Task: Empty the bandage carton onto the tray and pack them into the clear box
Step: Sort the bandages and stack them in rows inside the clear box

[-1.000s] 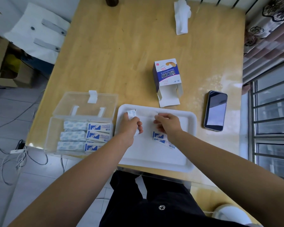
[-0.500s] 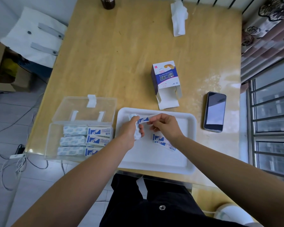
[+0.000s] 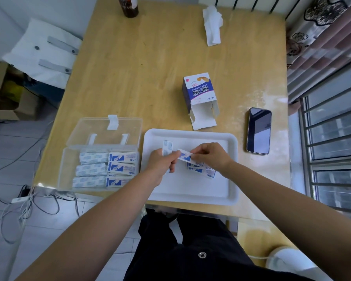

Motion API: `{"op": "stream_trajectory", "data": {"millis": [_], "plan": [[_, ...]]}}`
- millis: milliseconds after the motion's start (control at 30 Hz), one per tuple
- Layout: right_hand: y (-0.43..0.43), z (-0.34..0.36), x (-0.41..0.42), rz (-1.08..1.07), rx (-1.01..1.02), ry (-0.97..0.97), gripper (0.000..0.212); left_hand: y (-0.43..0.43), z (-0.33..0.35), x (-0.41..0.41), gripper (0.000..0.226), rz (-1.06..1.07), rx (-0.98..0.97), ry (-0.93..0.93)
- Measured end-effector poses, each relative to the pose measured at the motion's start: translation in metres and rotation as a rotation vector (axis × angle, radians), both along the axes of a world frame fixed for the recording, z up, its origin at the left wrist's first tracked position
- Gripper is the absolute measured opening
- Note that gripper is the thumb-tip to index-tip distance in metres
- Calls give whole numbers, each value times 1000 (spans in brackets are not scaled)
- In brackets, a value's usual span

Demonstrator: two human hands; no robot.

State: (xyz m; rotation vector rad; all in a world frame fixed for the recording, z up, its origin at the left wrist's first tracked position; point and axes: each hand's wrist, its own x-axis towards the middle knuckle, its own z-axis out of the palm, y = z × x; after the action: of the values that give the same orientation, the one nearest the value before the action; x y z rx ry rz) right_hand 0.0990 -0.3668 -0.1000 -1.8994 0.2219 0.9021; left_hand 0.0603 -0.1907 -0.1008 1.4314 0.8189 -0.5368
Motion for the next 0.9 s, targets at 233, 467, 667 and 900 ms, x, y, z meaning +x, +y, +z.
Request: {"op": "stream_trajectory", "data": {"millis": [233,467,667,900], "plan": [[-17,-7,-23,175,-458,-382,17,-8,6,-7,26,303,-295,149],[23,11,-27,209,31,-58,33,-15,11,-15,28,127,-341,-11],[24,2,-11,398,-409,-632,4,4,3,-18,28,-11,66,-260],[25,-28,-6,563,-508,-805,16,3,-30,-13,28,-416,568,-292]]}}
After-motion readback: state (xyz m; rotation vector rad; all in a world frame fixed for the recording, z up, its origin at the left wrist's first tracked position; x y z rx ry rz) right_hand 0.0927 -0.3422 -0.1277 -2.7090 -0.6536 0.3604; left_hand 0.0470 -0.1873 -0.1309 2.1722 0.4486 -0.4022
